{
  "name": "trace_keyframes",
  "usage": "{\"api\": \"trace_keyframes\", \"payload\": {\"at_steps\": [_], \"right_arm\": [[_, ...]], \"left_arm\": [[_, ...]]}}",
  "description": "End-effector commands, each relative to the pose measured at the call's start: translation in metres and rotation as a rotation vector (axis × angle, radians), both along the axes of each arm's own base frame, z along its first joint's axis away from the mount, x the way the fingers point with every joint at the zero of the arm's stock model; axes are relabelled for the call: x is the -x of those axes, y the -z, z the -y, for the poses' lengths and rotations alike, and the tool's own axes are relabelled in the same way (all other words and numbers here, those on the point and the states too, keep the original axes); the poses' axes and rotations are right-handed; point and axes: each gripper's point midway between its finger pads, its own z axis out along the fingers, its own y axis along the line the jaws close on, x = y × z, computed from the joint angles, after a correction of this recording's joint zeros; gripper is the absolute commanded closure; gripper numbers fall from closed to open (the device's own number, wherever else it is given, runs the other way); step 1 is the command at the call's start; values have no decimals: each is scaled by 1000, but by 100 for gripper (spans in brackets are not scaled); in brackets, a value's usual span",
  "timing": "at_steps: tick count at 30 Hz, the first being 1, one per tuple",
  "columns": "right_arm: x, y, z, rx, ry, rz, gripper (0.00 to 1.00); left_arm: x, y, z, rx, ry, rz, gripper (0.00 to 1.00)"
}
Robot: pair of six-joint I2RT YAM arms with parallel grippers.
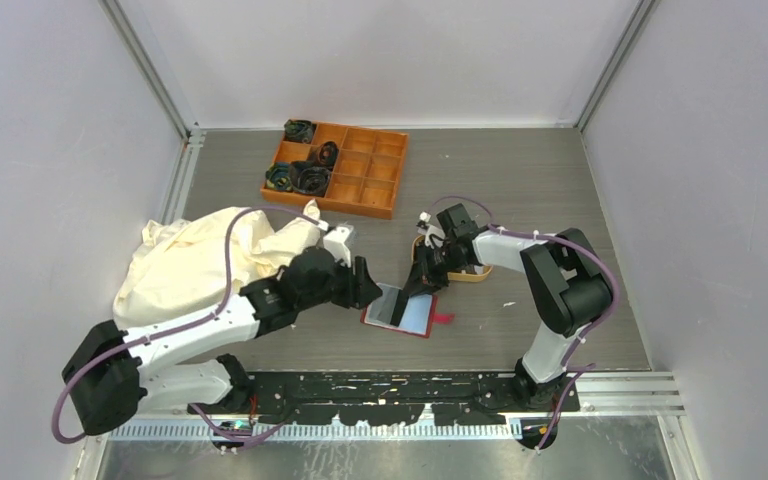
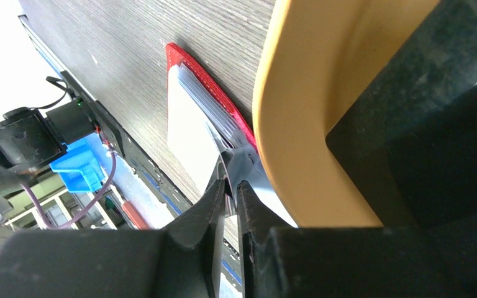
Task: Put the credit cards into the card holder
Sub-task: Insert the credit card into the card holder.
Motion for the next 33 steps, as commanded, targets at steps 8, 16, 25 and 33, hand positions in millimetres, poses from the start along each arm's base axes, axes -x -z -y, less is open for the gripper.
{"api": "trace_keyframes", "payload": {"at_steps": [8,16,25,33], "right_arm": [[-10,18,10,91,9,28,80],[-10,20,10,98,6,22,80],[-11,21,13,115,2,23,78],[-11,20,13,121,-29,19,61]], "left_arm": [[47,17,89,-85,134,23,70],[34,43,118,-172,90,21,73],[10,79,105,-295,-18,25,68],[-7,88,81,-269,-95,-9,58]]}}
